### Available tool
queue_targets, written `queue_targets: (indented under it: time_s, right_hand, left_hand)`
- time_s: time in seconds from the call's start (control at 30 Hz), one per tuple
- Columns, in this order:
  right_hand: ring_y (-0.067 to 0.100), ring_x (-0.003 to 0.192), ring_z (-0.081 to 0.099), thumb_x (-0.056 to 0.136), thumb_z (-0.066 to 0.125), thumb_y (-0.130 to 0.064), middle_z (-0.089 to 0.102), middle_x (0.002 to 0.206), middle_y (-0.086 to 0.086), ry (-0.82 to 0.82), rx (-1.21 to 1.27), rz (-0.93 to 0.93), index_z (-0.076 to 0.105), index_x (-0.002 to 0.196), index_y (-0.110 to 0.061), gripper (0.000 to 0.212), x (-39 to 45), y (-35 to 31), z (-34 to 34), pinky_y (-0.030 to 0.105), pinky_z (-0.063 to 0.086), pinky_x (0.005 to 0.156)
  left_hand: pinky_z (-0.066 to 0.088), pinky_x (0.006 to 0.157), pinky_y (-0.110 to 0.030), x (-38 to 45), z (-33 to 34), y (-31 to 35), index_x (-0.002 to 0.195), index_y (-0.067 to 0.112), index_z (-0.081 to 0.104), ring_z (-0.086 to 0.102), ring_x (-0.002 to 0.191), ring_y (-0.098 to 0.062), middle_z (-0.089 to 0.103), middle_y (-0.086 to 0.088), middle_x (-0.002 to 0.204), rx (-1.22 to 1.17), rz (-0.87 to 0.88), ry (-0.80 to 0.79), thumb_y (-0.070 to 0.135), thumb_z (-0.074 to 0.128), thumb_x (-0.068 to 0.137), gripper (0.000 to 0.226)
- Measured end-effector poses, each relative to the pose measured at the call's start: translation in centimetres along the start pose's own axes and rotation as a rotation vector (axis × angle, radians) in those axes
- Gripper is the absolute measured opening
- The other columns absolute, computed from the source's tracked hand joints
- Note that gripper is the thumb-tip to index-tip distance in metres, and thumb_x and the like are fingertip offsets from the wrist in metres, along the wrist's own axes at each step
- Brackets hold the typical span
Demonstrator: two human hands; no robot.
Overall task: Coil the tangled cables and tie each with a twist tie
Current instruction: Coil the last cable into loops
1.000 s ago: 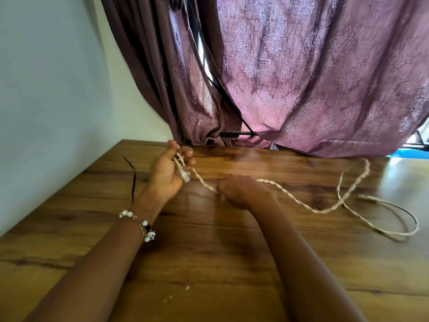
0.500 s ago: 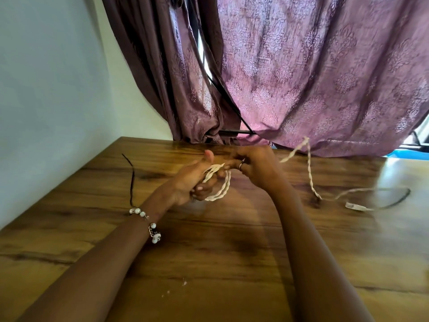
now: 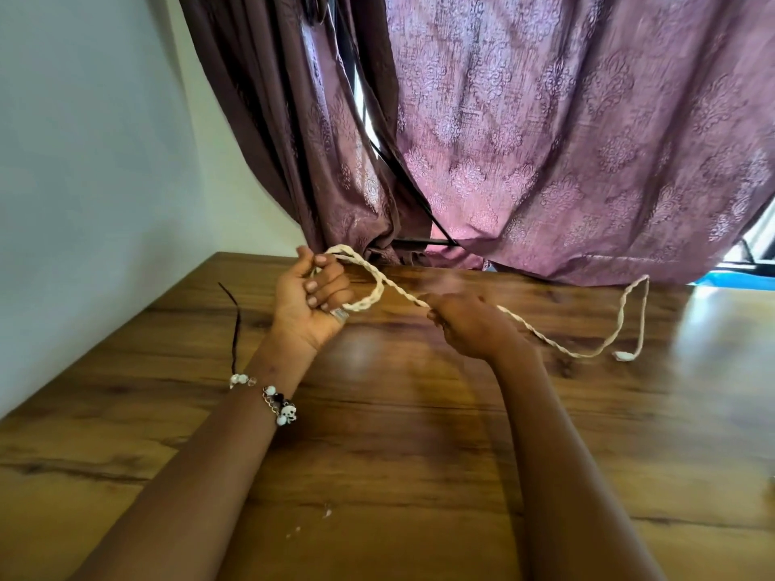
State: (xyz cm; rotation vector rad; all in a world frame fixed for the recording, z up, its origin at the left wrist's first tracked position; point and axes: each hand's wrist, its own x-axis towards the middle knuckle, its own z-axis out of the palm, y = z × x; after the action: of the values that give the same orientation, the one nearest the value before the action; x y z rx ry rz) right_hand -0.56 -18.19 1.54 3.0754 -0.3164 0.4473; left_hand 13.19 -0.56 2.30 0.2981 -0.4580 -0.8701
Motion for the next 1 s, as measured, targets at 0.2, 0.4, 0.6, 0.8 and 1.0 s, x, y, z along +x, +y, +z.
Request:
queue_targets:
  time_s: [0.2, 0.4, 0.6, 0.8, 1.0]
  right_hand:
    - [0.033, 0.125, 0.041, 0.092, 0.035, -0.004, 0.052, 0.132, 0.015, -0.154, -0.238, -0.013, 0.031, 0.143, -0.021, 0.054, 0.6, -2.2, 0.3, 0.054, 0.022, 0.106]
    - [0.025, 0.117, 0.037, 0.09, 0.043, 0.002, 0.049, 0.135, 0.003, 0.046, -0.178, -0.277, 0.049, 0.132, -0.02, 0.047, 1.4, -6.0, -0.8, 0.043, 0.026, 0.095]
    - [0.023, 0.074, 0.062, 0.066, 0.072, -0.022, 0.067, 0.079, -0.003, 0.353, 0.267, -0.301, 0.058, 0.092, -0.015, 0.03, 1.9, -4.3, -1.2, 0.041, 0.044, 0.073]
    - [-0.002, 0.057, 0.053, 0.061, 0.087, -0.012, 0.059, 0.065, -0.005, 0.395, 0.616, -0.163, 0.061, 0.078, -0.007, 0.031, 0.7, -1.4, -2.3, 0.006, 0.037, 0.055]
    - [0.001, 0.051, 0.056, 0.073, 0.079, -0.004, 0.063, 0.067, -0.001, 0.303, 0.598, -0.131, 0.064, 0.085, -0.005, 0.019, 1.0, -1.1, -2.1, 0.013, 0.044, 0.05]
  left_hand:
    - [0.026, 0.031, -0.016, 1.0, -0.1, -0.8, 0.069, 0.017, 0.045, 0.031, 0.03, -0.003, 0.041, 0.005, 0.043, 0.024, 0.182, 0.248, 0.035, 0.033, 0.102, 0.039]
    - [0.053, 0.05, -0.023, 1.1, -0.3, -2.9, 0.081, 0.001, 0.06, 0.068, 0.06, -0.016, 0.072, -0.007, 0.073, 0.763, 0.216, 0.38, 0.032, 0.028, 0.104, 0.051]
    - [0.047, 0.047, -0.025, 0.2, -0.8, -4.2, 0.083, -0.001, 0.054, 0.056, 0.047, -0.017, 0.056, -0.011, 0.057, 1.17, 0.093, 0.146, 0.021, 0.038, 0.103, 0.034]
    - [0.02, 0.037, -0.017, -0.7, 0.7, -3.9, 0.081, 0.007, 0.05, 0.026, 0.031, -0.011, 0.036, -0.001, 0.038, 1.126, -0.206, -0.054, 0.04, 0.024, 0.103, 0.047]
    - [0.019, 0.036, -0.009, -1.3, 0.4, -3.1, 0.072, 0.002, 0.048, 0.021, 0.024, -0.006, 0.03, -0.001, 0.033, 0.809, -0.242, -0.117, 0.027, 0.039, 0.097, 0.037]
